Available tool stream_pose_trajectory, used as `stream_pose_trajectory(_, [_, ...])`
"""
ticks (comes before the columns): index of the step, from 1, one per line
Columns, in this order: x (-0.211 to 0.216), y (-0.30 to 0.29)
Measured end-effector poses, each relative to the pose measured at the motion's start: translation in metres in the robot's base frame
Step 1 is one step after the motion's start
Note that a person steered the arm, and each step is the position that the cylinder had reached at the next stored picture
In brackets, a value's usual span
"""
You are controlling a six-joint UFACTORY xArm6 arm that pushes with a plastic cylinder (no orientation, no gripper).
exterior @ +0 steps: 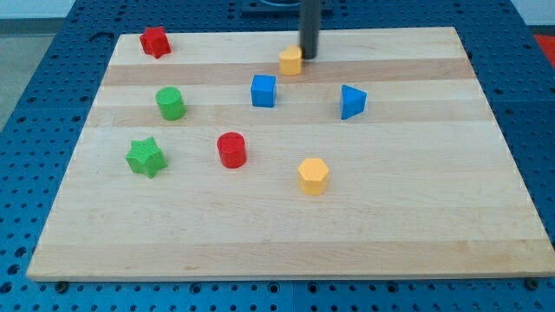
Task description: Move the yellow heart closer to the red star
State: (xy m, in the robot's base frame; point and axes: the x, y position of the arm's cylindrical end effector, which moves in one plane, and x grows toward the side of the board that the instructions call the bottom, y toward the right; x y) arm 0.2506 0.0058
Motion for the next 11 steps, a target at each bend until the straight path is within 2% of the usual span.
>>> stream_pose_trajectory(1, [-0.003, 0.013])
stream_pose_trajectory(2, [-0.020, 0.073])
stream_pose_trajectory(3, [0.003, 0.090])
stream_pose_trajectory(4, [0.031, 0.063])
stream_pose_trajectory(5, [0.034, 0.007])
stream_pose_trajectory(7, [0.010, -0.101])
stream_pose_trajectory(9, [0.010, -0.108])
stream_pose_trajectory(11, [0.016, -0.142])
